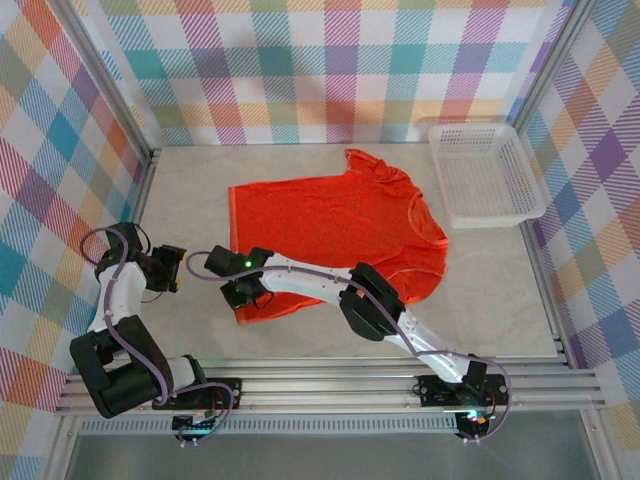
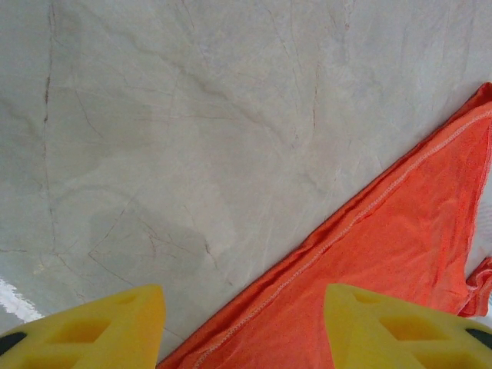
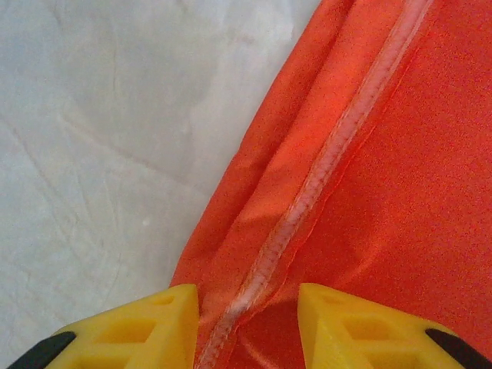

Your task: Fold the inside-out t-shirt

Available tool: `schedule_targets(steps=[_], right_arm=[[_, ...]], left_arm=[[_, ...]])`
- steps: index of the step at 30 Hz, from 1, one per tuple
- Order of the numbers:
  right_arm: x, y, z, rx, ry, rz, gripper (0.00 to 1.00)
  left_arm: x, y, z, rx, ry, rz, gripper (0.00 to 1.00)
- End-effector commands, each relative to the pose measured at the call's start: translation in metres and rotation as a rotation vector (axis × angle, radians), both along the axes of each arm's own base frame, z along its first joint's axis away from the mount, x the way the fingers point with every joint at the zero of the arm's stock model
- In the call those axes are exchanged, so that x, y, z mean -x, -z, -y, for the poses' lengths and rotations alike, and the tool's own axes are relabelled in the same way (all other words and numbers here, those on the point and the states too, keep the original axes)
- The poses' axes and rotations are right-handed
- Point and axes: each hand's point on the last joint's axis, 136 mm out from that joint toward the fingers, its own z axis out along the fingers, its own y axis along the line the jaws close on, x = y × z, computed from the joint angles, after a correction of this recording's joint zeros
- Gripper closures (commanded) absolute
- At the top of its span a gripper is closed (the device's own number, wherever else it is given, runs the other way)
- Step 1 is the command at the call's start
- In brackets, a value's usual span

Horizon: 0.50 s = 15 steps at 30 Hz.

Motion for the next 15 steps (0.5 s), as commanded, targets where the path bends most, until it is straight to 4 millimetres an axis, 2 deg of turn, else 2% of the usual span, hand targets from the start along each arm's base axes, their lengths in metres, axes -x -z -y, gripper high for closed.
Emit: schedule_targets(steps=[1,8,12,15], right_arm=[[0.014,-0.027,0.002,-0.021,-0.019,0.009,0.6],[0.028,-0.019,0.002,-0.01,-0.031,-0.022,0.57],[0.031,-0.023,-0.002,-0.026,-0.029,-0.027,0.47],[0.032,-0.024,-0.003,-0.03,-0.028,-0.03,0.44]], left_arm=[[0.004,-0.004,-0.001,-0.008,0.005,0.007,0.44],[0.004,-0.005,-0.001,-0.009,0.005,0.011,0.44],[0.004,-0.005,-0.001,-0.009,0.006,0.01,0.44],[0.004,-0.005,0.0,-0.008,0.007,0.012,0.44]])
